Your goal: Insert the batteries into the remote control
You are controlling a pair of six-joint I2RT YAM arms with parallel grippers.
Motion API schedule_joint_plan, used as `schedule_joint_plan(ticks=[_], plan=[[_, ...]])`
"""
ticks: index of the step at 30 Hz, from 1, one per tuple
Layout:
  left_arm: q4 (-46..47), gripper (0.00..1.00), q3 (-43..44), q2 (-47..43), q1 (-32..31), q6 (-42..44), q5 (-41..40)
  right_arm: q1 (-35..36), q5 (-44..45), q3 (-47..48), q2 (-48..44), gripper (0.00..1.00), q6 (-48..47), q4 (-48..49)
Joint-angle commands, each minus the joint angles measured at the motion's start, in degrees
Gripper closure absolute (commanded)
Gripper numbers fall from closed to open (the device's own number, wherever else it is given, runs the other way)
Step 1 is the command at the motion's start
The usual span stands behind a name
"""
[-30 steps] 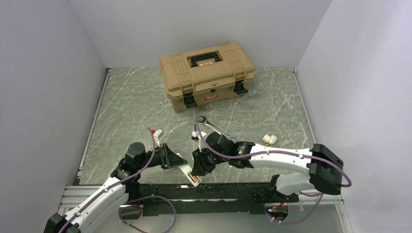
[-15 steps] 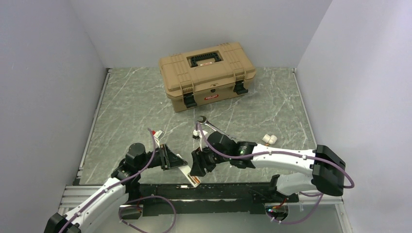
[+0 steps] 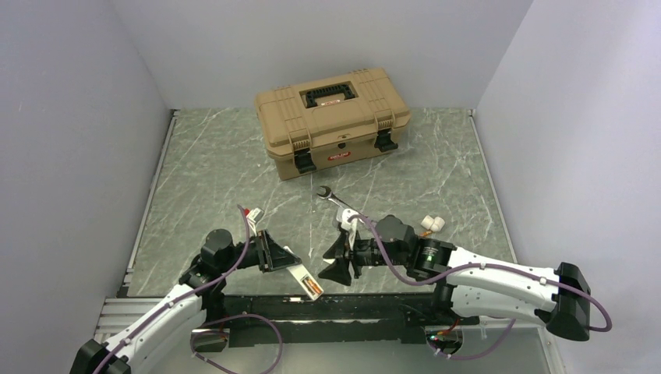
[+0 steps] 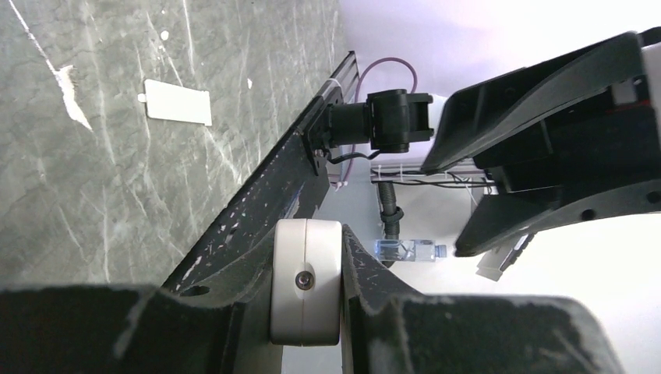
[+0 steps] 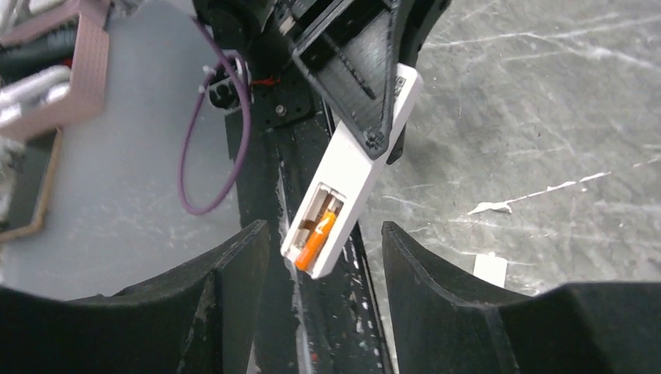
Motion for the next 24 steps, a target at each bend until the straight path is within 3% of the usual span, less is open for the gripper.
schedule_joint_plan(ticks=[1, 6, 15, 24], plan=[[7.39, 1.0, 0.66, 1.82, 0.08, -3.02, 2.55, 0.04, -4.88, -3.17, -3.41, 0.42, -14.58, 6.03], [7.3, 1.0, 2.12, 2.5, 0.12, -3.38, 3.14, 0.09, -4.78, -1.52, -3.44, 0.48, -22.3, 2.67], [10.63, 1.0, 3.48, 5.39, 0.1, -5.82, 4.05, 0.07, -9.54, -1.52, -5.88, 0.43, -33.75, 2.63], [11.61, 1.0, 4.88, 3.31, 0.12, -11.21, 1.27, -2.03, -19.15, 0.08, -2.68, 0.53, -45.49, 3.42]])
